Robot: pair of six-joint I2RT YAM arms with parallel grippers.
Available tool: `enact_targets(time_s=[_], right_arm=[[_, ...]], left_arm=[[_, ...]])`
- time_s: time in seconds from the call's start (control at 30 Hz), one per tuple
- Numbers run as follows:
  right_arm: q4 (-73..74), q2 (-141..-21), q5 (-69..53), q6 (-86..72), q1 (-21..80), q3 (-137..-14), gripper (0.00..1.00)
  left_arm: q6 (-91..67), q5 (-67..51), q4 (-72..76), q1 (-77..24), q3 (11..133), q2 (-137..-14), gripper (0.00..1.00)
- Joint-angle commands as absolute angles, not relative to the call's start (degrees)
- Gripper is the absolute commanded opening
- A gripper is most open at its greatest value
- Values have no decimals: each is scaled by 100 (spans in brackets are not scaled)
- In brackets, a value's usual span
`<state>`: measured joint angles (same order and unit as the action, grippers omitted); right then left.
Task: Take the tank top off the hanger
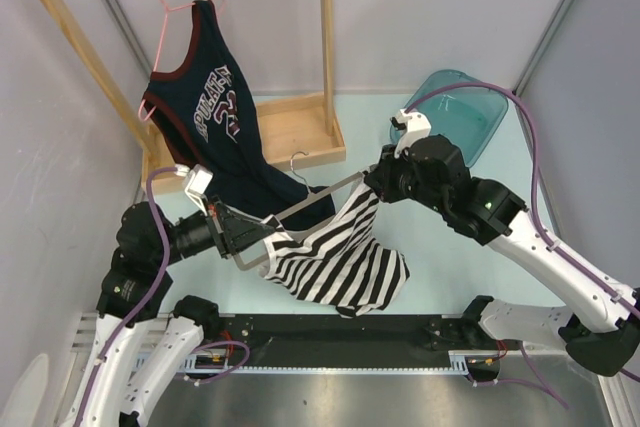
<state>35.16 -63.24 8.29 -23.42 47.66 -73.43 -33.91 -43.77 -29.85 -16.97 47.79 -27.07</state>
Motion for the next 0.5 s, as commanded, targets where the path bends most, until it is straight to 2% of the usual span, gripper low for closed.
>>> enact_targets(time_s=[0.0,0.2,0.33,0.47], right_arm=[[3322,-6161,1221,-2303,4773,-7409,2],[4110,-6179,2442,-2785,4545,-7479,0],[4351,-6021,2084,-3155,3983,-7059,0],[4333,-5486,1978,-3339,3894,-6417,0]], left_arm=[[-3287,-4465,-2839,-1714,5027,-2628,0],[-3155,-4482,-2918,-1714,5027,-2593,0],[-3173,-4456,-2927,-1714,4992,-2566,0],[-3155,-4456,-2892,-1714,5010,-2575,0]])
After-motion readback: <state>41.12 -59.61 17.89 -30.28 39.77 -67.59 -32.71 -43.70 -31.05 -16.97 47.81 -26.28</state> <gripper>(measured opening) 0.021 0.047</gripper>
